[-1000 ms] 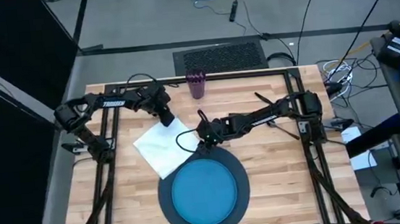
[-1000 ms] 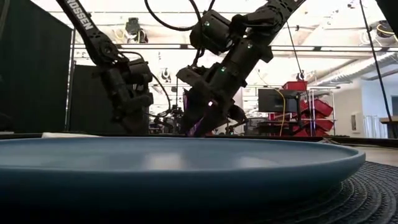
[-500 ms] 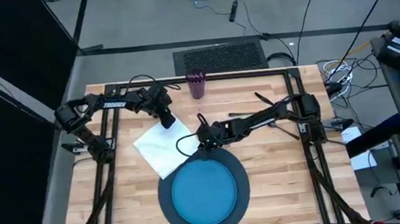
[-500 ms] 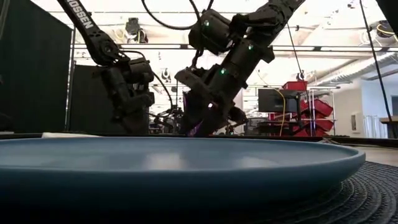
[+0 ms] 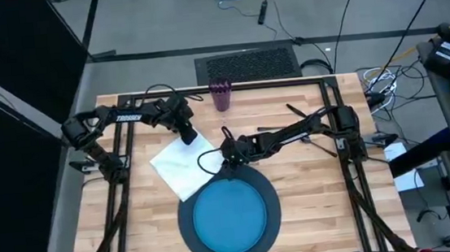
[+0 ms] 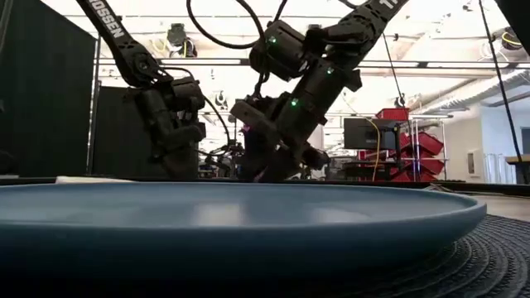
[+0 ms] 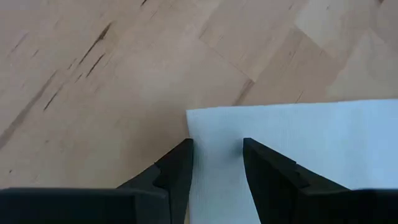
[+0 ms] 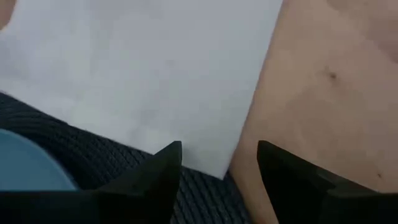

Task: Set table place
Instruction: Fold the white table napkin on the table

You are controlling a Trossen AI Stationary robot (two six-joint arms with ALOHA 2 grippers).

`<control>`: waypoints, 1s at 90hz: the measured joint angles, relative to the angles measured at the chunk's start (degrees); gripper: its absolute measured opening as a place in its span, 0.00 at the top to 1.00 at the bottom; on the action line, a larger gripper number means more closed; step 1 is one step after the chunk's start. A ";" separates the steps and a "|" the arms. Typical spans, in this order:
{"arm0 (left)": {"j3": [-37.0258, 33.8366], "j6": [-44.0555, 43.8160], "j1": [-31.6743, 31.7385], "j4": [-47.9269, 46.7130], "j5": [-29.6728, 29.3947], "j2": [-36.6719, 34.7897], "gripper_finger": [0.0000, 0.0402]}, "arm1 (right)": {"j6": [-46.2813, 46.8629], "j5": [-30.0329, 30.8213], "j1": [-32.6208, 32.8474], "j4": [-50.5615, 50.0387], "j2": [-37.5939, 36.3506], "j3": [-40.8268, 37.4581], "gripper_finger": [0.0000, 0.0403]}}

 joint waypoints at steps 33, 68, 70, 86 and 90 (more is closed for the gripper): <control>-0.04 0.00 -0.02 0.04 0.02 0.00 0.69 | 1.04 -0.54 0.50 -0.24 0.00 0.00 0.69; -0.04 1.64 -0.13 -0.07 0.01 0.00 0.69 | 0.22 -0.13 0.78 -0.27 0.11 0.02 0.88; -0.04 1.95 -0.13 -0.08 0.02 0.00 0.70 | -0.05 -0.11 0.72 -0.27 0.11 0.02 0.90; -0.07 4.51 -0.28 0.08 -2.04 0.00 0.85 | -1.50 0.04 0.62 -0.06 0.17 0.02 0.98; -0.11 4.54 -0.31 0.59 -2.91 0.00 0.92 | -1.53 0.04 0.55 0.04 0.20 0.02 0.98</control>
